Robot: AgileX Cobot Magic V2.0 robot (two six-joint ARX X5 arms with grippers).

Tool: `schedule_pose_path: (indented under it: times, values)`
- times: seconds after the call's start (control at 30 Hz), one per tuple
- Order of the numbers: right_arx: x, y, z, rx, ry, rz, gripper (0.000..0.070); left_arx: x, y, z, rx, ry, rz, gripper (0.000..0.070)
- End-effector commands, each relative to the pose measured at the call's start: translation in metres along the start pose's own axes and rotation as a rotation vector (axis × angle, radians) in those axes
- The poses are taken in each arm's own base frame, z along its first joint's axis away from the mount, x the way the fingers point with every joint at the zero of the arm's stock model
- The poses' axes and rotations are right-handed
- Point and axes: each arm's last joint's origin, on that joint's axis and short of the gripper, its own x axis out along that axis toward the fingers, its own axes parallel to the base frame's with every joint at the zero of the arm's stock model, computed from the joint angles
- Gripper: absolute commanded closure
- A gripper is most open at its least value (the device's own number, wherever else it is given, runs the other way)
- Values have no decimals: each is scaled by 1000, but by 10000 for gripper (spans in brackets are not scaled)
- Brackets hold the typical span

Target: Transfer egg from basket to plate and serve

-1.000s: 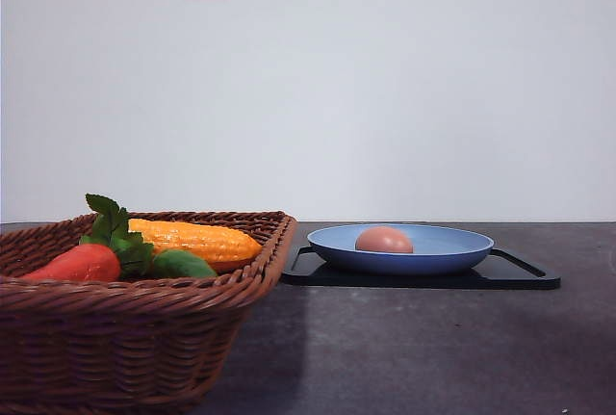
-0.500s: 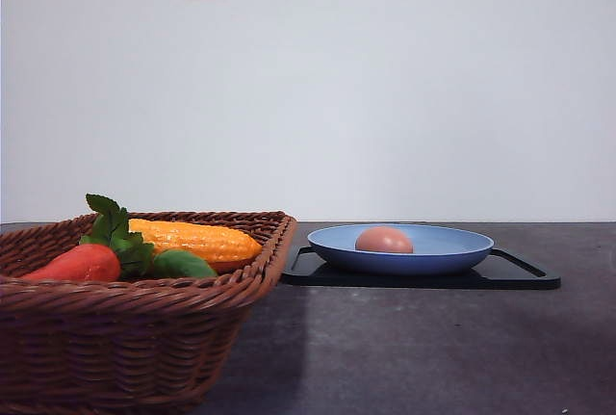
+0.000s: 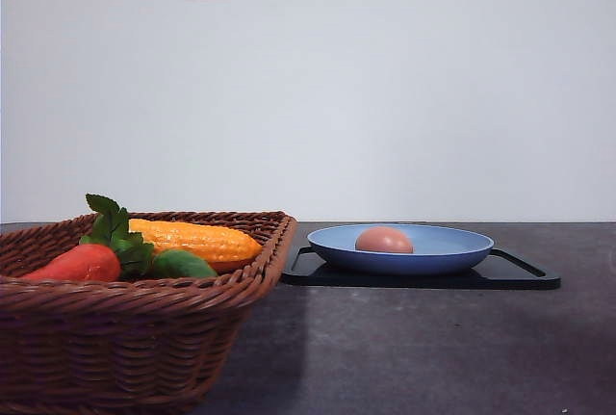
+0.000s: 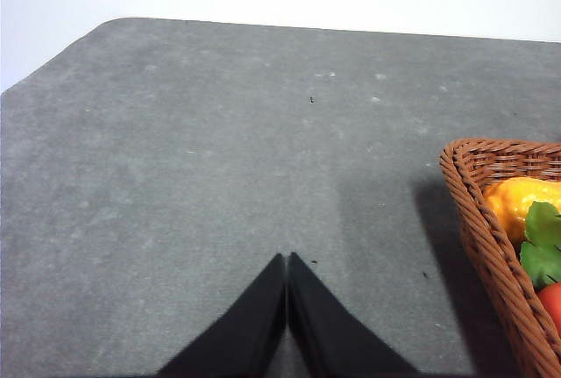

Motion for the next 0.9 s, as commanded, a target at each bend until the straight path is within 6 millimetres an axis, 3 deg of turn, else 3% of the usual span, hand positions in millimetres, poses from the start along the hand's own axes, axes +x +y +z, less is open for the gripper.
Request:
schedule_pose_path:
  times: [0.0,0.87]
  values:
    - [1,0,-2,10,5,1,700,2,0,-9,6,38,3,700]
    - [1,0,-2,10,5,1,700,2,0,-9,6,38,3,700]
